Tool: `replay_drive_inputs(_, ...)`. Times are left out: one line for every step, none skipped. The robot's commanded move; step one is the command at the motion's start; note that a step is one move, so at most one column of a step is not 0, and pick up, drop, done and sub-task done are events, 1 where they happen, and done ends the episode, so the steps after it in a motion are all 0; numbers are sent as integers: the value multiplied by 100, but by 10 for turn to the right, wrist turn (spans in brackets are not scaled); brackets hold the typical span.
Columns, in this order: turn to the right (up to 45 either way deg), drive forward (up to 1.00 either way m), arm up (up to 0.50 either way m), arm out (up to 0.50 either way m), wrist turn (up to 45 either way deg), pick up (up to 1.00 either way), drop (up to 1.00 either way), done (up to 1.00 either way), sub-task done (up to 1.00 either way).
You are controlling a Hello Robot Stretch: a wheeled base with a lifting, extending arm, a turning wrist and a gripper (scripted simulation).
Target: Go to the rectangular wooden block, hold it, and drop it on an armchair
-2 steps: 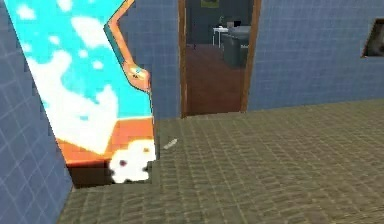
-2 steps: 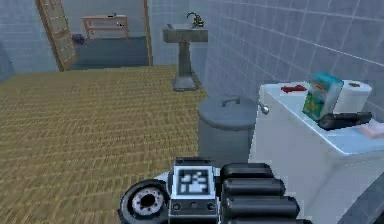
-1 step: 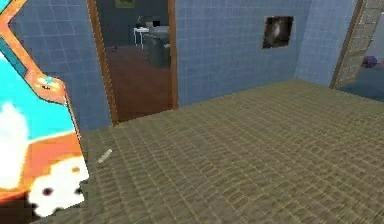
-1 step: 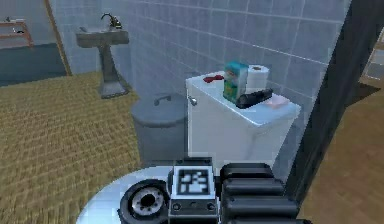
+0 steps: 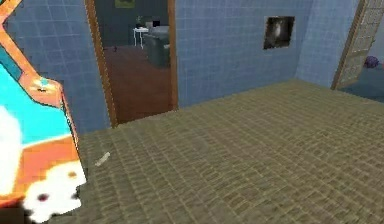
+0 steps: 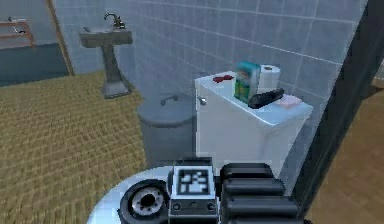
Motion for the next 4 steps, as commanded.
replay_drive_inputs(-120, 0, 0, 0, 0, 0, 0, 0, 0)
replay_drive_inputs(0, 100, 0, 0, 0, 0, 0, 0, 0)
replay_drive_inputs(0, 100, 0, 0, 0, 0, 0, 0, 0)
replay_drive_inputs(-30, 0, 0, 0, 0, 0, 0, 0, 0)
